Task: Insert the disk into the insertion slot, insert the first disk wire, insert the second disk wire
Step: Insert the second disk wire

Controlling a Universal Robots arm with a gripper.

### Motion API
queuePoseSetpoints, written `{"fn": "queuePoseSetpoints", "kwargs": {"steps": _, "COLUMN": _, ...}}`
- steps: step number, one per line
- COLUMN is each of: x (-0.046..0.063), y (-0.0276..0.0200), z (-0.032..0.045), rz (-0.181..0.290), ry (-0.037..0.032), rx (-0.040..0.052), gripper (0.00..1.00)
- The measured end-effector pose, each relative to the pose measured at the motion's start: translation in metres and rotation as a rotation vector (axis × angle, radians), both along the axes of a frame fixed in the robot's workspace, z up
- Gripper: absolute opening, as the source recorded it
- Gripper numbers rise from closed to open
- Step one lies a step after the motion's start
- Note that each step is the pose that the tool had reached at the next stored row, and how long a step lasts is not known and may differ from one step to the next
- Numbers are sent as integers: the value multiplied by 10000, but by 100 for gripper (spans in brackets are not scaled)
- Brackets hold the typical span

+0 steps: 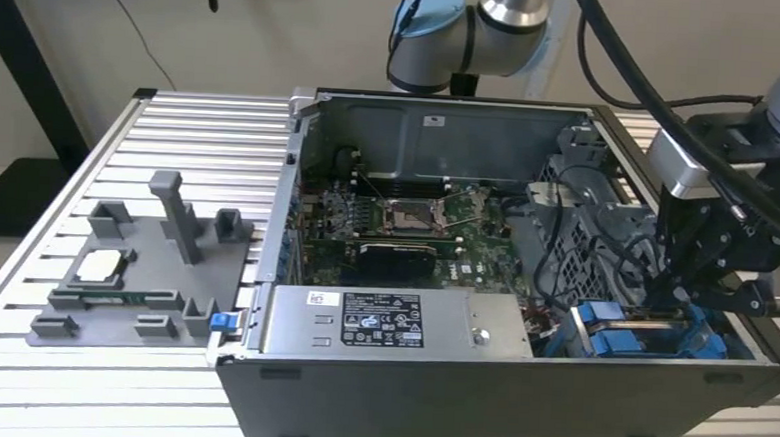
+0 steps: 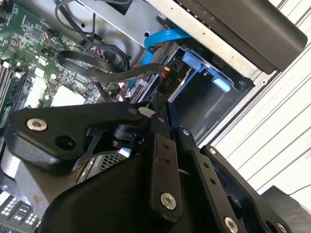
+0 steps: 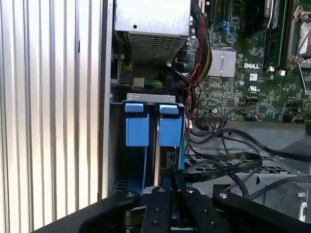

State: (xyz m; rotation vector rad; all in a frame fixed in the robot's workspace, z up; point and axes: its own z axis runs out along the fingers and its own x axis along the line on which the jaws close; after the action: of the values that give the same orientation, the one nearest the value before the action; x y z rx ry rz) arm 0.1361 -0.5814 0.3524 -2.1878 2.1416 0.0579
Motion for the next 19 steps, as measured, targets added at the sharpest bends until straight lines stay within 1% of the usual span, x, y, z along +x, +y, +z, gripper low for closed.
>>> {"fn": "queuePoseSetpoints", "kwargs": {"steps": 19, "x": -3, "y": 3, "z": 19, "rz": 1, "ry": -6, "rx": -3, "gripper": 0}}
